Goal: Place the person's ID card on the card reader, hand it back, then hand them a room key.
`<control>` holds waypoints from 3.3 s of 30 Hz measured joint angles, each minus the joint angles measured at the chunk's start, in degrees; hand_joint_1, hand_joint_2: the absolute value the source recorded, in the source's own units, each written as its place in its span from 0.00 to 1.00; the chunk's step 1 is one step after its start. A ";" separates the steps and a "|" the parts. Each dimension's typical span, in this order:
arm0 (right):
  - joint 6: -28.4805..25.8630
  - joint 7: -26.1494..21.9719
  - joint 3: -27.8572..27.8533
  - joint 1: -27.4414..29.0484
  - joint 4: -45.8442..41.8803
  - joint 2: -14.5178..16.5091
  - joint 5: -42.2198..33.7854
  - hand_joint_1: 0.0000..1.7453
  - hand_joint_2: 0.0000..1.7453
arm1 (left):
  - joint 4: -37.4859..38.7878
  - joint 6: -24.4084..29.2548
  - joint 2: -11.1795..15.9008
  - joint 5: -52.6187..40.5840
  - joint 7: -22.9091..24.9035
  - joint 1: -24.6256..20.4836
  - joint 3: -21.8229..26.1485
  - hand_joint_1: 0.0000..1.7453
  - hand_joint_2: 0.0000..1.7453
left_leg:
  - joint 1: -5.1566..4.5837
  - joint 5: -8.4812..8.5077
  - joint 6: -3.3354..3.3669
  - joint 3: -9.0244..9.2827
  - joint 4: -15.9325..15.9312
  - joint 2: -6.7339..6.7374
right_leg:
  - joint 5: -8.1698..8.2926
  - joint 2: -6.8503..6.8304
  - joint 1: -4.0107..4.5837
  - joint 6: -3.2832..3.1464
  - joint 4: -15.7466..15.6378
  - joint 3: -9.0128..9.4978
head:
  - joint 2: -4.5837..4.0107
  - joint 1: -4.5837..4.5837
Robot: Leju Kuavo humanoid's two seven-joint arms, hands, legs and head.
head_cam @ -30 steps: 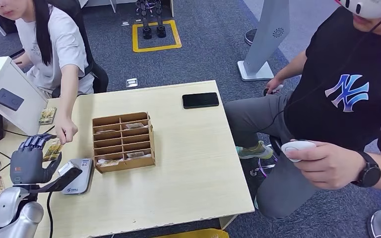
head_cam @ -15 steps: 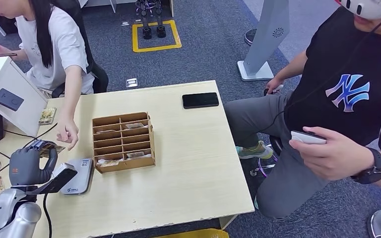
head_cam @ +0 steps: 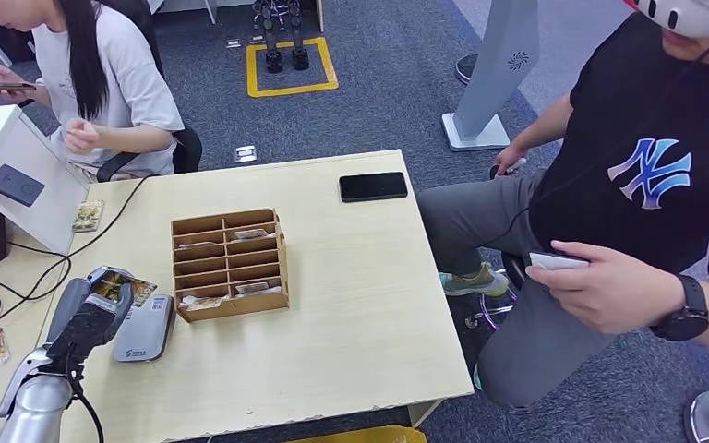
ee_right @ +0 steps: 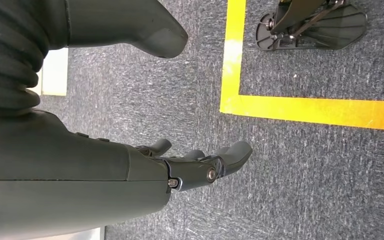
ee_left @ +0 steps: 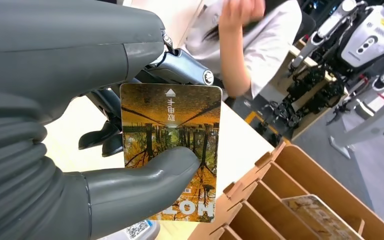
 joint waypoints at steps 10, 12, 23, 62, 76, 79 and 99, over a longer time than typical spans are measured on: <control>0.01 -0.41 -0.05 -0.03 0.00 0.00 0.17 0.00 1.00 | 0.51 -0.45 2.69 -4.37 2.84 1.31 -1.99 1.00 1.00 | -0.01 0.00 0.00 -0.02 0.00 0.02 | -0.01 0.01 0.00 0.01 0.00 -0.03 | 0.00 0.01; -0.01 -0.48 -0.05 -0.02 0.00 0.00 0.19 0.00 1.00 | 1.29 1.18 2.96 -5.95 3.77 1.28 -2.67 1.00 1.00 | -0.02 0.00 0.00 -0.01 0.00 0.02 | -0.01 0.02 0.00 0.01 0.00 -0.03 | 0.00 0.01; 0.02 -0.27 -0.07 -0.04 0.00 0.00 0.44 0.00 1.00 | 6.41 4.88 3.24 -9.79 4.16 1.12 -4.29 1.00 1.00 | -0.03 0.00 0.00 -0.01 0.00 0.02 | -0.01 0.01 0.00 0.01 0.00 -0.03 | 0.00 0.00; -0.04 -0.68 -0.07 -0.04 0.00 0.01 0.67 0.00 1.00 | 8.92 6.07 2.29 -8.10 3.07 0.07 -5.03 1.00 1.00 | -0.03 0.00 0.00 0.05 0.00 0.01 | 0.00 -0.01 -0.01 0.02 0.00 0.04 | 0.00 -0.01; -0.58 -2.00 -0.07 -0.32 0.05 0.11 1.71 0.00 1.00 | 4.23 4.87 -6.38 9.21 -0.32 -0.16 3.86 1.00 1.00 | -0.03 0.02 0.04 0.01 0.06 -0.05 | 0.02 -0.04 -0.03 0.05 -0.01 0.04 | 0.00 0.00; -0.55 -2.00 -0.07 -0.33 0.07 0.11 2.15 0.00 1.00 | 1.67 3.77 -7.27 11.41 0.49 -0.96 5.91 1.00 1.00 | -0.03 0.02 0.04 0.01 0.06 -0.06 | 0.02 -0.04 -0.03 0.05 0.00 0.04 | 0.00 -0.01; -0.50 -2.00 -0.07 -0.37 0.07 0.11 2.45 0.00 1.00 | -2.44 1.87 -9.44 17.40 0.85 -1.80 10.02 1.00 1.00 | -0.04 0.02 0.04 0.01 0.07 -0.06 | 0.02 -0.04 -0.03 0.05 0.00 0.04 | 0.00 -0.01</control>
